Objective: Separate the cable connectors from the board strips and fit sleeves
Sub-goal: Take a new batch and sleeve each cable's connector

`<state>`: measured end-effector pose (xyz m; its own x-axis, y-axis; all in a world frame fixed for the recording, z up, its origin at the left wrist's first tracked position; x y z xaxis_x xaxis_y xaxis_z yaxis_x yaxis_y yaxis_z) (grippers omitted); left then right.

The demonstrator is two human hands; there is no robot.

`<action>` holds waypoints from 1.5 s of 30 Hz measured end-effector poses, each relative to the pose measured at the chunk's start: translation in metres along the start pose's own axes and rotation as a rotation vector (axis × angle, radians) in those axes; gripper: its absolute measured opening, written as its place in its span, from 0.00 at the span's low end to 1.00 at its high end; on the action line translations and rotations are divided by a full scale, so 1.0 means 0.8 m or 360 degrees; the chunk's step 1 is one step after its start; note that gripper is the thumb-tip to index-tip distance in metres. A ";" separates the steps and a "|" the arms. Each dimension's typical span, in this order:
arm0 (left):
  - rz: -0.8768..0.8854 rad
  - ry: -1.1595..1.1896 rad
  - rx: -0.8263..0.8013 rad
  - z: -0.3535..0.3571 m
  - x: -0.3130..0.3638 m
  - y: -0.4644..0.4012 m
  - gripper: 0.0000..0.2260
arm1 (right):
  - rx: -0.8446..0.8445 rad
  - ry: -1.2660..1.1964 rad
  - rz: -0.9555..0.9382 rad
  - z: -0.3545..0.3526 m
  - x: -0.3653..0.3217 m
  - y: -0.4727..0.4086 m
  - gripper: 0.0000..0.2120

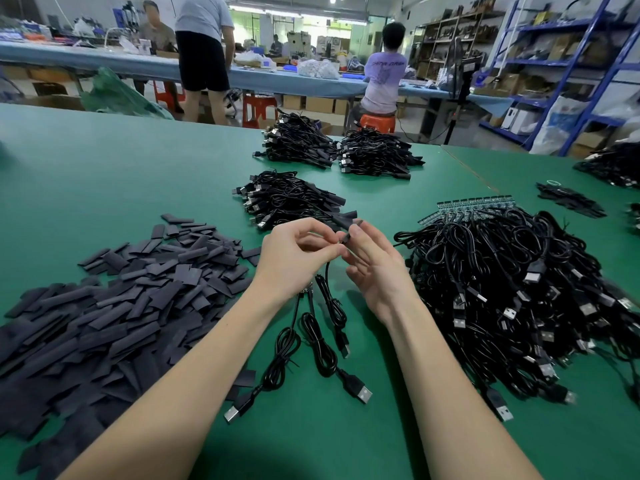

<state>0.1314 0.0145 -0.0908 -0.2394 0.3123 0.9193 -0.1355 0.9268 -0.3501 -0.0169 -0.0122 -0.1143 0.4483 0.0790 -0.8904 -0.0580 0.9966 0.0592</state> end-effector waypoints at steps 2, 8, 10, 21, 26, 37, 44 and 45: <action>0.0041 -0.0058 -0.0001 -0.003 0.001 -0.001 0.06 | -0.0099 0.0085 0.0062 -0.007 -0.005 -0.002 0.17; 0.0167 -0.0203 0.0027 -0.004 0.003 0.000 0.04 | -0.0092 0.0137 0.0106 -0.015 -0.004 -0.006 0.14; 0.0169 -0.0199 0.0019 -0.003 0.004 0.000 0.04 | -0.0040 0.0090 0.0127 -0.015 -0.002 -0.007 0.15; 0.0170 -0.0214 0.0031 -0.007 0.004 0.000 0.02 | 0.0003 0.0163 0.0120 -0.008 0.003 -0.001 0.22; 0.0104 -0.0106 0.0058 -0.005 -0.001 -0.002 0.03 | 0.0077 0.0354 -0.0155 -0.002 -0.004 0.002 0.15; 0.0071 -0.0026 0.0126 -0.002 -0.010 -0.005 0.05 | 0.0158 0.0269 -0.0272 0.011 0.004 0.010 0.12; 0.0044 -0.0031 0.0091 -0.004 -0.014 -0.006 0.04 | 0.0179 0.0341 -0.0310 0.011 0.009 0.008 0.13; 0.0014 -0.0034 0.0064 -0.003 -0.016 -0.007 0.04 | 0.0187 0.0362 -0.0331 0.010 0.008 0.007 0.13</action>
<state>0.1376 0.0059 -0.0999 -0.2612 0.3157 0.9122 -0.1716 0.9148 -0.3657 -0.0070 -0.0056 -0.1160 0.2282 -0.1212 -0.9661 0.1235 0.9878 -0.0948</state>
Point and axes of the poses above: each hand's wrist, its own y-axis away from the middle knuckle, its own z-axis out of the palm, x = y × z, the point moved 2 cm from there along -y, towards the middle knuckle, and after that the axes turned 3 degrees about x, right-handed, at the moved point
